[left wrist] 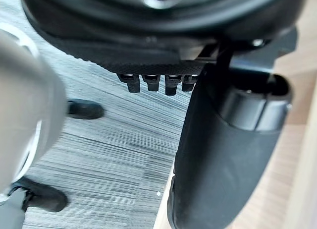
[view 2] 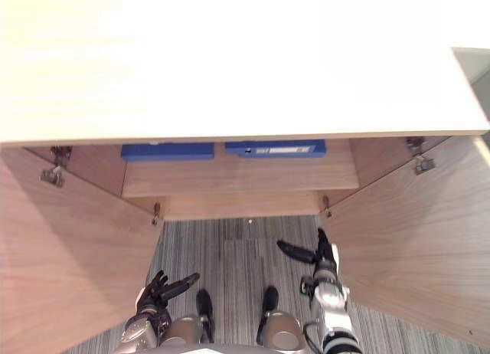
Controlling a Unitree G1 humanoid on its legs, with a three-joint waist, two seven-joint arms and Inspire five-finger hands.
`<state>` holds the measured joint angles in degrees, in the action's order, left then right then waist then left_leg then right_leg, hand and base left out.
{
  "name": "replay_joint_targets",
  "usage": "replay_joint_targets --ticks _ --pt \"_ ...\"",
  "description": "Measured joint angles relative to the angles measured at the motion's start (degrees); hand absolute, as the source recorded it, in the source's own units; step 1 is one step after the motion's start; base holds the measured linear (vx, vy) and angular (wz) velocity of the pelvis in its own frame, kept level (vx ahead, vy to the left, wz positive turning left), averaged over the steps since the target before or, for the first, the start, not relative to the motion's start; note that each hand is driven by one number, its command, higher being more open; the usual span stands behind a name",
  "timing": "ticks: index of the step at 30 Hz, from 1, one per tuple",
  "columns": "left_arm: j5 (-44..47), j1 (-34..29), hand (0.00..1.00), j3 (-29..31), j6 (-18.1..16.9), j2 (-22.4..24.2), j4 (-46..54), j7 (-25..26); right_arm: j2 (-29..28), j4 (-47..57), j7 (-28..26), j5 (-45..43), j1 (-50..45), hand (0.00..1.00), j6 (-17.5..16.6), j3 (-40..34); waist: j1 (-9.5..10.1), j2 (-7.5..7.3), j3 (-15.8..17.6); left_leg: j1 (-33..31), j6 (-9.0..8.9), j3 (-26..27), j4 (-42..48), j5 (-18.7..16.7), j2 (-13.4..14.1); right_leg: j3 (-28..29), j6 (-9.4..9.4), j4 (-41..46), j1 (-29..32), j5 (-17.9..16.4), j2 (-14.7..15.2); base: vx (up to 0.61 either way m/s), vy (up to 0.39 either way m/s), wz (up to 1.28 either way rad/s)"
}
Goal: Walk over to the cabinet, pick up the folder, carry it to the office cabinet, place the folder inside the office cabinet, then close the office cabinet door
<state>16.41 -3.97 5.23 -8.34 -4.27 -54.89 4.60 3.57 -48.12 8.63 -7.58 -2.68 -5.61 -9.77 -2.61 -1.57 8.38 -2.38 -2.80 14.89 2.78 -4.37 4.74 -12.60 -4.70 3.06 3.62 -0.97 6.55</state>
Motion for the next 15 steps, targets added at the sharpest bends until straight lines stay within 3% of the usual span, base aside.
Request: replay_joint_targets --ticks 10,15 --pt "-4.68 -1.49 1.0 1.24 1.86 0.01 -1.89 -0.91 -3.06 -4.75 0.16 -7.56 -4.54 1.0 0.37 -11.84 -1.62 -0.04 -1.74 6.31 0.04 6.63 -2.44 0.06 -0.81 7.4 -0.13 -4.45 -3.02 3.62 -0.55 -0.05 0.022 -0.39" --pt "-5.31 -3.15 1.0 2.33 1.89 0.17 -1.89 -0.84 -3.22 4.09 2.7 -11.57 -7.66 1.0 0.34 -22.51 -3.88 0.37 -2.3 7.56 0.14 10.15 -2.45 -0.08 -1.67 12.55 -0.24 -4.44 -1.39 4.48 -0.77 -0.17 -0.023 -0.48"
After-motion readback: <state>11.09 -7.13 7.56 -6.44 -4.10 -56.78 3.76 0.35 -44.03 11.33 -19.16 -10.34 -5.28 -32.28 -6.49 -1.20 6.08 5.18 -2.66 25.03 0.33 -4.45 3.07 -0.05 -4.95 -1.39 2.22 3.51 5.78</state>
